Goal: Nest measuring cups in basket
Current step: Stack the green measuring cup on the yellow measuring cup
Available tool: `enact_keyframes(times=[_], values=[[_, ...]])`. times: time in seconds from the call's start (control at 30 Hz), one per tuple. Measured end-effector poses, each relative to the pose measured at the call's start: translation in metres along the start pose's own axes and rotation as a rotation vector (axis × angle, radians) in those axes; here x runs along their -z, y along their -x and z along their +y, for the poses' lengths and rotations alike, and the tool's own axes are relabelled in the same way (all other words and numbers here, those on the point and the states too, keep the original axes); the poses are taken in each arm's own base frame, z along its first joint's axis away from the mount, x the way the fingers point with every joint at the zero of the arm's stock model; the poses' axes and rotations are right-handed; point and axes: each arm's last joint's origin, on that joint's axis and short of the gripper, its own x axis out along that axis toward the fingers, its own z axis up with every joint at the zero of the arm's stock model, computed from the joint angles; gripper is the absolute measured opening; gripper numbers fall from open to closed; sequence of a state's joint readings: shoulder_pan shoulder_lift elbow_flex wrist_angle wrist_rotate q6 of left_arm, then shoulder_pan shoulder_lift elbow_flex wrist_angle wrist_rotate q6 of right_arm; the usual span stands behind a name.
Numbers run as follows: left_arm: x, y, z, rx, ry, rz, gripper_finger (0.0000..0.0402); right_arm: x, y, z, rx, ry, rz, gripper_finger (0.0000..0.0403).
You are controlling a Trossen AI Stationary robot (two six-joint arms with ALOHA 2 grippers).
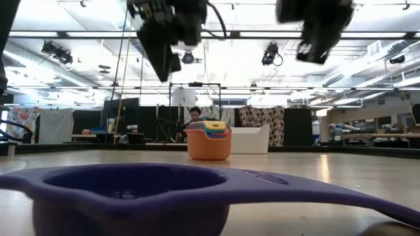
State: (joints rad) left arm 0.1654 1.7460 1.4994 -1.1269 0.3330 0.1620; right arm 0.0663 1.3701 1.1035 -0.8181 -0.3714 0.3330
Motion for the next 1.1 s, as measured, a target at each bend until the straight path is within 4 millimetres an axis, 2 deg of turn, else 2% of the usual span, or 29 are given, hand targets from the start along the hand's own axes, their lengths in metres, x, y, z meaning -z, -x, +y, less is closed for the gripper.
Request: enact_keyframes(times=[0.1, 0.2, 0.3, 0.47, 0.63, 0.87, 1.1], values=[[0.006, 0.019, -0.008, -0.012, 0.022, -0.049, 0.0123, 0.007, 0.02, 0.011, -0.037, -0.134, 0.015, 0.0011], [0.013, 0.036, -0.015, -0.018, 0.042, -0.089, 0.0123, 0.015, 0.03, 0.017, -0.078, -0.241, 0.035, 0.0016], [0.02, 0.05, -0.023, -0.025, 0.05, -0.123, 0.0123, 0.027, 0.034, 0.021, -0.078, -0.353, 0.118, 0.0023], [0.03, 0.065, -0.033, -0.028, 0.063, -0.152, 0.0123, 0.053, 0.033, 0.025, 0.067, -0.425, 0.321, 0.0052], [0.036, 0.073, -0.041, -0.029, 0.067, -0.164, 0.0123, 0.075, 0.027, 0.028, 0.153, -0.474, 0.468, 0.0105], [0.039, 0.074, -0.047, -0.025, 0.054, -0.153, 0.0123, 0.094, 0.007, 0.036, 0.192, -0.682, 0.558, 0.0175], [0.038, 0.073, -0.051, -0.026, 0.036, -0.152, 0.0123, 0.121, -0.025, 0.055, 0.132, -0.57, 0.574, 0.0188]])
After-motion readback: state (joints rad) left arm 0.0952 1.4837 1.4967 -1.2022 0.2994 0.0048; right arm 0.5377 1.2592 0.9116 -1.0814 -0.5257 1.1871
